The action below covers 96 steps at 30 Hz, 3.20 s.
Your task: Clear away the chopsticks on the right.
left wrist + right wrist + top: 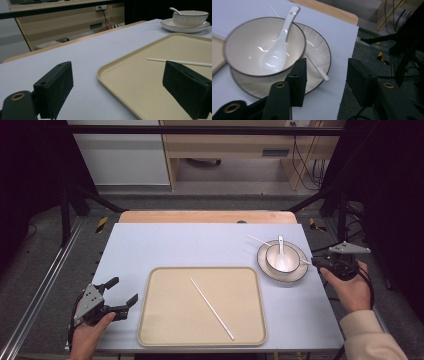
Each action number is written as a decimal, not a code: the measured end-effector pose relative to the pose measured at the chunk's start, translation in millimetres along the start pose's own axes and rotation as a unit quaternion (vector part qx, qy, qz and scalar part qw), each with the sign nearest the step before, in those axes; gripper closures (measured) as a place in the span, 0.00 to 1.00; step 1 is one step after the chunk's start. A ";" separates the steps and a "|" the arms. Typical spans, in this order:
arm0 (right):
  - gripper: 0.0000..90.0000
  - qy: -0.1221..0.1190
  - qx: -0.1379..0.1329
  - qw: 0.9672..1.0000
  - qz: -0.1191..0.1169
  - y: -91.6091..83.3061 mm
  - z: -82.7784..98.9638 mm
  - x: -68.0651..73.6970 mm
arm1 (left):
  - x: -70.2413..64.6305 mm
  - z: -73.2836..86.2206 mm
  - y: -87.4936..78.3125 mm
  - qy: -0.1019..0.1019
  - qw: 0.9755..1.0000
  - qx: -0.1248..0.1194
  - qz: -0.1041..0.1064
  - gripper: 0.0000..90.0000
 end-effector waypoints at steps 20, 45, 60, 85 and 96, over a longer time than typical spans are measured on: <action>0.65 -0.067 0.057 0.994 -0.064 70.7 -7.0 -6.1 | 0.9 3.9 3.5 -0.005 1.000 0.009 0.000 0.10; 0.93 -0.079 0.045 0.995 -0.029 50.8 -11.0 10.6 | 1.8 3.5 2.2 -0.003 1.000 0.009 -0.003 0.10; 0.93 -0.016 -0.044 0.998 -0.032 -30.5 -19.0 63.9 | -0.5 1.6 0.9 0.000 1.000 0.007 -0.003 0.10; 0.93 -0.067 0.021 0.988 -0.135 -18.1 54.9 258.5 | -9.3 -3.7 1.7 0.008 1.000 0.004 0.004 0.11; 0.93 -0.085 0.047 0.984 -0.152 -9.9 63.4 282.4 | -23.6 -10.2 7.9 0.000 1.000 0.017 0.025 0.17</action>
Point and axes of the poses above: each handheld gripper's, and its own axes: y roughly forward along the jaws, z roughly out of its underside, x roughly to its left, the point moved 4 cm from there along y, roughly forward along the jaws, and after that the axes turned 11 degrees about x, right-handed, at the moved point
